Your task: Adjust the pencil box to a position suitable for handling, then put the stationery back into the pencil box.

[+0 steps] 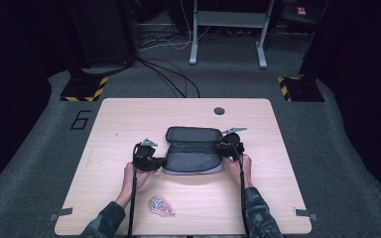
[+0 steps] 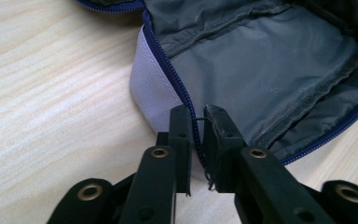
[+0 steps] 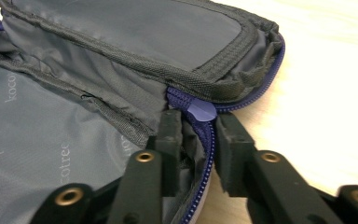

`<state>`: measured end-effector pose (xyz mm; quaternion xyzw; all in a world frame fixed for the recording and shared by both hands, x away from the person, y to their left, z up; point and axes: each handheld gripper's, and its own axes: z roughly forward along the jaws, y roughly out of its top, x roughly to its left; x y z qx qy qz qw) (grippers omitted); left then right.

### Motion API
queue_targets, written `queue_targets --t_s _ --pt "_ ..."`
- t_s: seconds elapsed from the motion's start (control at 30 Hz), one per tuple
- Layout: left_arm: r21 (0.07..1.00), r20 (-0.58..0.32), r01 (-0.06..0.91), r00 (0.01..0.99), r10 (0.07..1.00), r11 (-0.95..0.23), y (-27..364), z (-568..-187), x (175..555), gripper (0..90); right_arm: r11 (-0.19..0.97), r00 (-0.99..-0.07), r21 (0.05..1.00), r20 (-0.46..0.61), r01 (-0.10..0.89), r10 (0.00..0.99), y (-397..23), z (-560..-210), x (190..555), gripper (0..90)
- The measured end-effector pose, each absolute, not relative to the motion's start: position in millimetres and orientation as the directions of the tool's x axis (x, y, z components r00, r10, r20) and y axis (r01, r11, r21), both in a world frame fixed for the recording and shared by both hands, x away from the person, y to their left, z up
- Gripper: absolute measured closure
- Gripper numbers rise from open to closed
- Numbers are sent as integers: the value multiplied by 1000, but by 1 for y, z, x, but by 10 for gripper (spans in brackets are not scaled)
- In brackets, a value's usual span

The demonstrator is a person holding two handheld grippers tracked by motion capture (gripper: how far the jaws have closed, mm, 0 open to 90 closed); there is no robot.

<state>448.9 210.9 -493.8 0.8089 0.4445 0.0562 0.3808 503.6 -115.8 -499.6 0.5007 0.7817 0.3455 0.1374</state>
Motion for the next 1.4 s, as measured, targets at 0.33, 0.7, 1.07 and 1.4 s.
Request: queue_targets --t_s 0.33,0.7,1.07,1.4 --pt "738 -245 616 624 742 -274 237 -477 435 321 252 -499 753 115 608 859 -128 -477 477 211" --pt "797 -203 525 697 688 -297 276 -479 400 138 185 -452 784 133 593 882 -188 -482 411 138" --pt "788 -99 447 770 630 -423 279 -494 359 77 141 -366 756 138 639 920 -242 -513 371 87" --pt "761 -100 410 840 534 -502 266 -513 338 46 147 -369 751 136 643 920 -257 -523 370 80"
